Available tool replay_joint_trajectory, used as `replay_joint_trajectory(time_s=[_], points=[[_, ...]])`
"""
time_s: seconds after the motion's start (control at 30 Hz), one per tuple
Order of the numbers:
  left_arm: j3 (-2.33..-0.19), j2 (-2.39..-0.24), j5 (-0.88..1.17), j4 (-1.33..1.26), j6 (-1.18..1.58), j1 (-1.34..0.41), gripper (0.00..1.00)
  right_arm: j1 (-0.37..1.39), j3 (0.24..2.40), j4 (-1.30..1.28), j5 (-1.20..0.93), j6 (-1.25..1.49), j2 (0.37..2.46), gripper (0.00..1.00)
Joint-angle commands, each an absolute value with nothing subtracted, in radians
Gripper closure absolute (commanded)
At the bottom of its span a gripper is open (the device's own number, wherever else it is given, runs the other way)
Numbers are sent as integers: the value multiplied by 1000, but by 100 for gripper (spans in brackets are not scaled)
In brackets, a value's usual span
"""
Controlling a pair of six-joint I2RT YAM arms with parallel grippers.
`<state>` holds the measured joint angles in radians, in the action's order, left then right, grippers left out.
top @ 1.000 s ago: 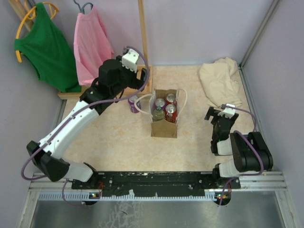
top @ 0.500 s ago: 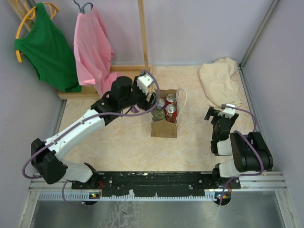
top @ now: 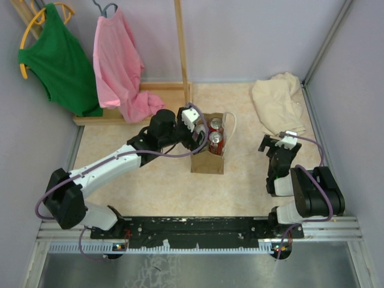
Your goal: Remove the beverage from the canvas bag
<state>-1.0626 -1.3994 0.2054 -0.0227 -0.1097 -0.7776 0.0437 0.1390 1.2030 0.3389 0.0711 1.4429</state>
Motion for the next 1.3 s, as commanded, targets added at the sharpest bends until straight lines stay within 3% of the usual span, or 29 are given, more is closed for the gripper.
replay_joint_trajectory(time_s=[0.0,0.53,0.9,1.07,1.1,1.13,1.17,1.27], points=[[-1025,-1432,177,-101,-108,-785,0,49,164,1246,350,73,1444,1],[-959,-1518,117,-162,-119,-787,1,48,164,1246,350,73,1443,1],[-930,-1544,116,-207,-81,-787,20,49,164,1246,350,73,1443,1],[-923,-1552,109,-213,-73,-787,40,49,164,1246,350,73,1443,1],[-923,-1554,109,-214,-73,-787,46,50,164,1246,350,74,1443,1],[-925,-1555,110,-214,-71,-787,61,49,164,1246,350,73,1443,1],[-926,-1557,112,-213,-71,-787,69,49,164,1246,350,73,1443,1],[-930,-1559,118,-213,-69,-787,83,49,164,1246,350,74,1443,1]])
